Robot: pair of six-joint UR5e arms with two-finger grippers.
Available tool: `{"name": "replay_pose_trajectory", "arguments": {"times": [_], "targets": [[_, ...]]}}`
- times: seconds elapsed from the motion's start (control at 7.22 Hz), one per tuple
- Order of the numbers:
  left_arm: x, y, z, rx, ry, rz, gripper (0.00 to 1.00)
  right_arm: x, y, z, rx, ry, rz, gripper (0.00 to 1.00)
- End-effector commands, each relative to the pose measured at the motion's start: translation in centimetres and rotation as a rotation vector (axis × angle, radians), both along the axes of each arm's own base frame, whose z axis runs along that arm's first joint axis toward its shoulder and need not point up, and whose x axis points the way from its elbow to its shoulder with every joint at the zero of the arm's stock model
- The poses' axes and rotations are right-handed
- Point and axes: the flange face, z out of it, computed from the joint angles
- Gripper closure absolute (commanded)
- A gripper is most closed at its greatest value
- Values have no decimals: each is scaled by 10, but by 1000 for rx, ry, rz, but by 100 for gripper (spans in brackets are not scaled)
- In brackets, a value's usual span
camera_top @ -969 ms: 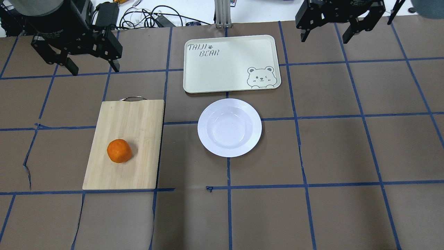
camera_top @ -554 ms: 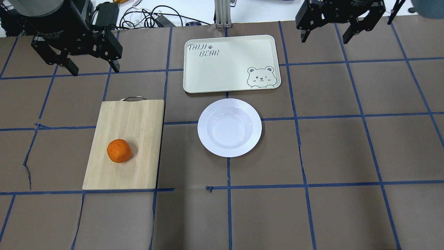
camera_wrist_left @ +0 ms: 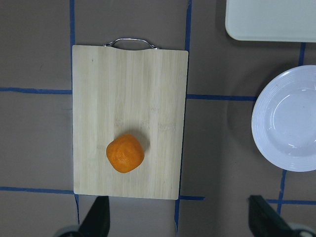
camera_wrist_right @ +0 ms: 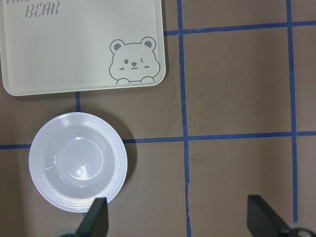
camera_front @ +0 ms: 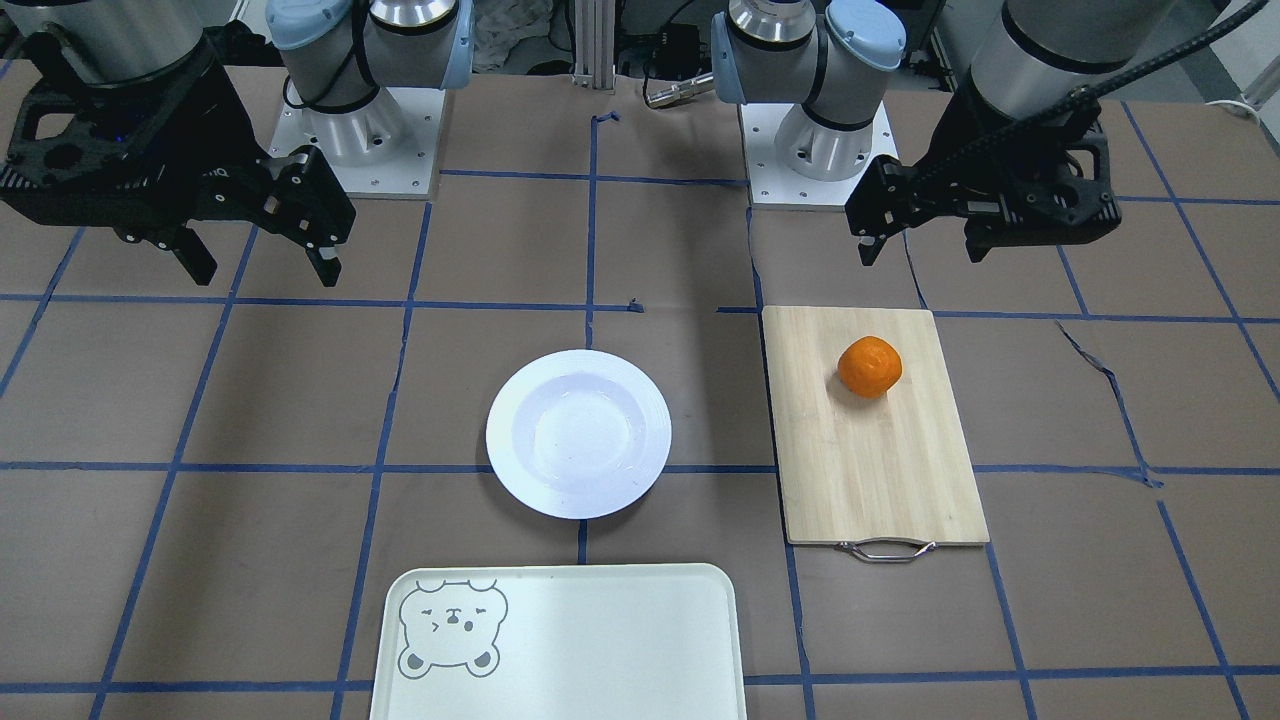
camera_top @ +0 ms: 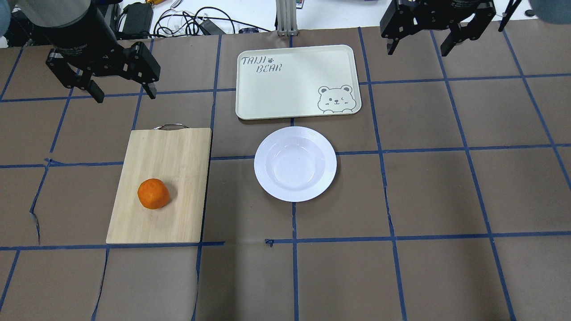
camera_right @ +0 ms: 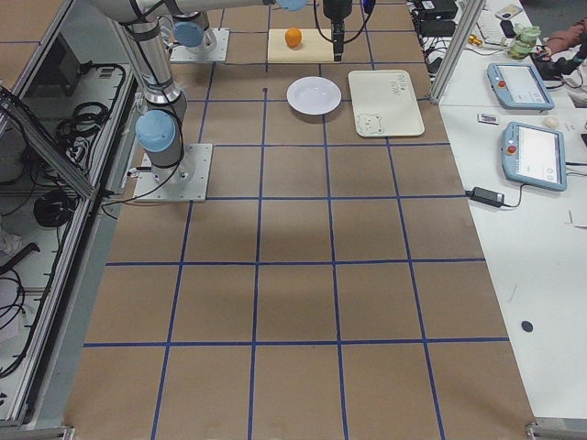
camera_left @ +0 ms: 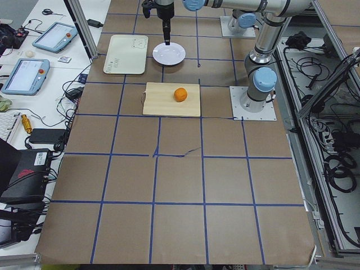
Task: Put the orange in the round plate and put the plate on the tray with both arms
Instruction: 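Lower the left gripper over the orange on the cutting board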
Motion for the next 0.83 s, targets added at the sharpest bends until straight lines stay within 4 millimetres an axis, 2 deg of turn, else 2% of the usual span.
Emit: {"name": "replay_pose_trajectory", "arguments": {"times": [0.0,0.14,0.28,0.42,0.69], "targets": [[20,5,-73,144,-19,59,0,0,0,0,0,0,0,0],[47,6,-120,188,-33,216,0,0,0,0,0,0,0,0],[64,14,-160,228,-41,314,0,0,0,0,0,0,0,0],[73,25,-196,266,-40,379,0,0,0,0,0,0,0,0],[89,37,-255,186,-41,425,0,0,0,0,0,0,0,0]]}}
